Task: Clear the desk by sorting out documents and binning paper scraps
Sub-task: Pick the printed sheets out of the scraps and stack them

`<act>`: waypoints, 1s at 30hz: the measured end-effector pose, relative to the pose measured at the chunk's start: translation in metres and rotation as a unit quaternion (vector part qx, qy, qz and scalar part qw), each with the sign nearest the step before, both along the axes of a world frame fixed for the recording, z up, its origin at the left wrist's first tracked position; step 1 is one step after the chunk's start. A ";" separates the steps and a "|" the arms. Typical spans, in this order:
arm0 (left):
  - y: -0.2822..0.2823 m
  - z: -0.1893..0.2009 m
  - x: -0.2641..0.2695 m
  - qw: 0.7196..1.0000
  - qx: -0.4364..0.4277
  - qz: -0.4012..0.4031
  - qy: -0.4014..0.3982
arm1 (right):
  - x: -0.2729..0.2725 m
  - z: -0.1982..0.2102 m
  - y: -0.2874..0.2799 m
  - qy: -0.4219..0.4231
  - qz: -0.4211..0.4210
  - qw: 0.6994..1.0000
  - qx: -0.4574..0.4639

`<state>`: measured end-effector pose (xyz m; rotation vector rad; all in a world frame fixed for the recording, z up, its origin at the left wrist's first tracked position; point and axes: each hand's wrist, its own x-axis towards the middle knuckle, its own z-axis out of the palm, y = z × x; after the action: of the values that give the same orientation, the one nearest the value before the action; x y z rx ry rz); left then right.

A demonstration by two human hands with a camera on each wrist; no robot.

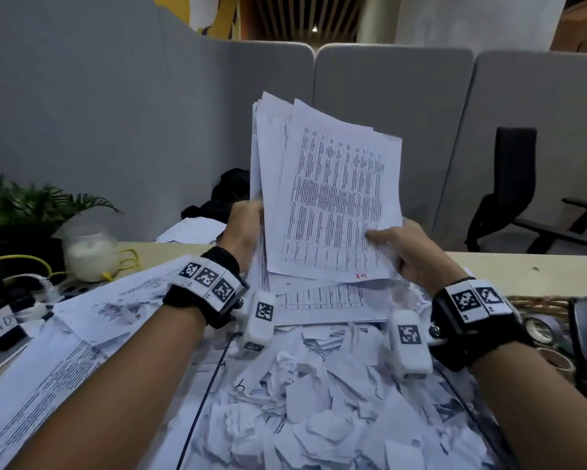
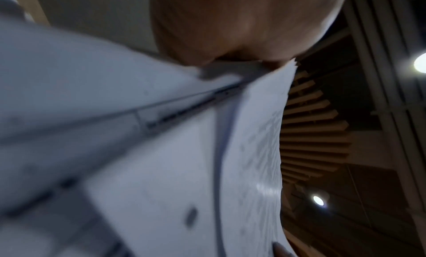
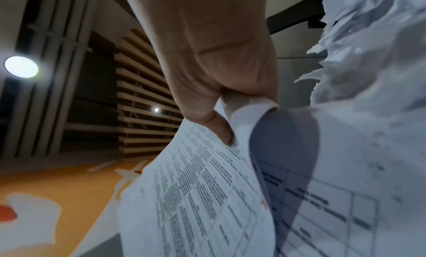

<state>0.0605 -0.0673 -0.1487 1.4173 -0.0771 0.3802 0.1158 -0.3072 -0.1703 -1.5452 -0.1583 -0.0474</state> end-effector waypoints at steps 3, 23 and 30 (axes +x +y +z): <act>-0.005 -0.003 -0.001 0.999 0.003 -0.042 -0.003 | 0.000 -0.003 0.002 -0.058 0.008 0.992 -0.110; 0.007 0.012 -0.008 0.994 0.037 -0.106 -0.015 | -0.029 0.032 -0.008 -0.185 0.129 0.970 -0.094; 0.002 0.000 0.002 0.987 0.144 -0.004 -0.070 | 0.018 0.024 -0.053 -0.045 -0.065 0.996 0.038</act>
<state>0.0628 -0.0653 -0.1487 1.6723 -0.2600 0.4766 0.1342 -0.3602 -0.1467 -1.4764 -0.1256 -0.2238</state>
